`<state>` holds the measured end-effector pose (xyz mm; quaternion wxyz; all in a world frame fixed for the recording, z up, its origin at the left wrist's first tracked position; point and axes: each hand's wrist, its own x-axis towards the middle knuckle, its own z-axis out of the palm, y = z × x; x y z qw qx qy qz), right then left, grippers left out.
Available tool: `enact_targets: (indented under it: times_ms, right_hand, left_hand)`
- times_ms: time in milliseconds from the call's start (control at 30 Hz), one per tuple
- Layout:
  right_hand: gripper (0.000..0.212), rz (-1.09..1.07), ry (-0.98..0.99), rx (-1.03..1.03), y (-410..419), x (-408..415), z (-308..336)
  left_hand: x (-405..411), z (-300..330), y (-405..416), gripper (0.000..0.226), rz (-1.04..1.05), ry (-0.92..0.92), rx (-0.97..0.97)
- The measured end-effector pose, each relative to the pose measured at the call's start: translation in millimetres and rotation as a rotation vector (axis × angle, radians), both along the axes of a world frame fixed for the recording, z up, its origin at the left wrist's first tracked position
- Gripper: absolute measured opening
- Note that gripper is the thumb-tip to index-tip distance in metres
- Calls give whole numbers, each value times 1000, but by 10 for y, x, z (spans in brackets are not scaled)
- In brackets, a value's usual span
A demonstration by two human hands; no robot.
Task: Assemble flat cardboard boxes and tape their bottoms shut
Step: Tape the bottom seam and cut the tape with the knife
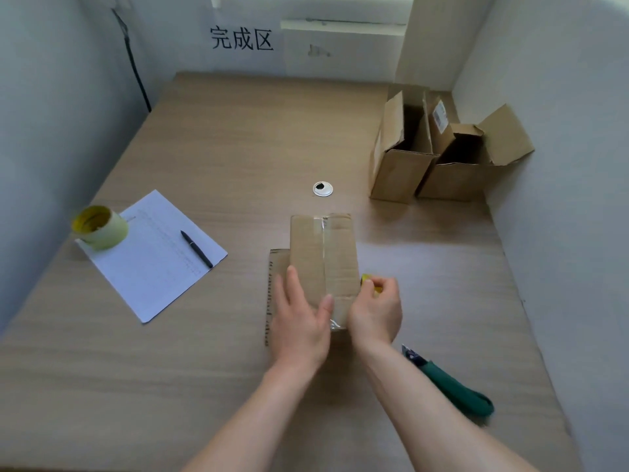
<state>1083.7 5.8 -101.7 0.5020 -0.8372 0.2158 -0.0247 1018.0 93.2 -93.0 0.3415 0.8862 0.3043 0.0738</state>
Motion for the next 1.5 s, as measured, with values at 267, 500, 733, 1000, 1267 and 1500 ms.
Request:
enact_targets:
  times_ms: [267, 500, 733, 1000, 1267, 1500]
  right_hand:
    - [11, -66, 86, -12, 94, 36, -67]
    - [10, -53, 141, 46, 24, -61, -77]
    - [10, -196, 75, 339, -406, 53, -58]
    - [15, -180, -80, 328, -971, 449, 204]
    - [13, 32, -77, 294, -874, 399, 294]
    - [16, 326, -44, 196, -822, 179, 364]
  left_hand:
    - [81, -144, 148, 51, 232, -246, -718]
    - [164, 25, 252, 71, -208, 80, 327]
    - [560, 401, -123, 117, -229, 364, 446]
    - [671, 404, 415, 60, -689, 436, 651]
    - [749, 343, 121, 90, -363, 459, 289]
    - [702, 219, 542, 103, -779, 397, 462]
